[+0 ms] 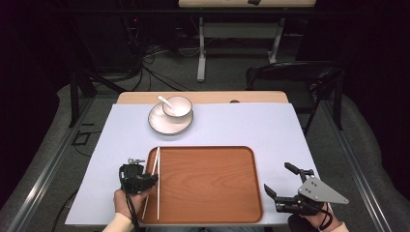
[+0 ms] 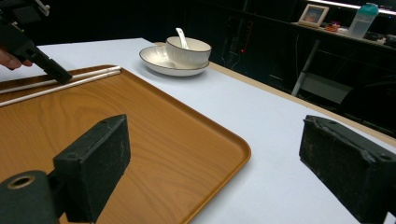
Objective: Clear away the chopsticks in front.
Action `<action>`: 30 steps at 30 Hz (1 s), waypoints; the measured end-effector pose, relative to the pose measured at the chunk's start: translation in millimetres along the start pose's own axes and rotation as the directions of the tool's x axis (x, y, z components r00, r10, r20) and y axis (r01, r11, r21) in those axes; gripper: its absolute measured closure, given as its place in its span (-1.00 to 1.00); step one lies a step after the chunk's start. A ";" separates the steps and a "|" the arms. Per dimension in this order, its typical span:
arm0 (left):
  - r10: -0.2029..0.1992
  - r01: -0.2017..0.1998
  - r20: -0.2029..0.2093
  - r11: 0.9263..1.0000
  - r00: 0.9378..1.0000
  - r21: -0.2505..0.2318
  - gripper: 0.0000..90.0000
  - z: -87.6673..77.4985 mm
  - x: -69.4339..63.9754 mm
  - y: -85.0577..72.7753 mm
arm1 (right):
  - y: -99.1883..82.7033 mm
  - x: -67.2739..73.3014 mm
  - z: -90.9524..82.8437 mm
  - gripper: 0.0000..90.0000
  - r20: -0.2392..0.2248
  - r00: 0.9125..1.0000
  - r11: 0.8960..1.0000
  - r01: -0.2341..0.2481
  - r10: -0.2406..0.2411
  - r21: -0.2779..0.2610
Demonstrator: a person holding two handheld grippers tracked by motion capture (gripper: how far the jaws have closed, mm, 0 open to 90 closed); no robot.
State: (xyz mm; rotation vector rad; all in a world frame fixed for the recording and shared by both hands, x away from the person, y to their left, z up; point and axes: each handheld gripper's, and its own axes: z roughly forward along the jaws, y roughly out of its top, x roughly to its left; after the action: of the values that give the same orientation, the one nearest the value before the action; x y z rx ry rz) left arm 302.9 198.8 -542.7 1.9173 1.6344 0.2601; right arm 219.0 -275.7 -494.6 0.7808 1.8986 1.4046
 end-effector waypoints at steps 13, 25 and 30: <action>0.140 -0.137 0.025 0.984 0.990 -0.111 -0.40 -20.1 -6.0 12.4 | -0.1 0.1 -0.3 -0.81 0.003 1.000 1.000 -0.001 0.001 -0.002; 0.369 -0.333 0.066 0.891 0.927 -0.310 -0.94 -62.1 -4.3 25.6 | -0.1 0.1 -0.2 -0.81 0.008 1.000 1.000 -0.003 0.003 -0.001; 0.382 -0.324 0.072 0.856 0.921 -0.403 -1.00 -80.8 13.8 7.6 | -0.1 0.3 -0.2 -0.81 0.008 1.000 1.000 0.001 -0.001 -0.002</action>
State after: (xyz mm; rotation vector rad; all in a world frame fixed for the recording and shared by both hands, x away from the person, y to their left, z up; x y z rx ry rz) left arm 271.0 236.7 -476.9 1.8621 1.0277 0.5315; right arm 218.6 -275.6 -494.7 0.7831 1.8906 1.4008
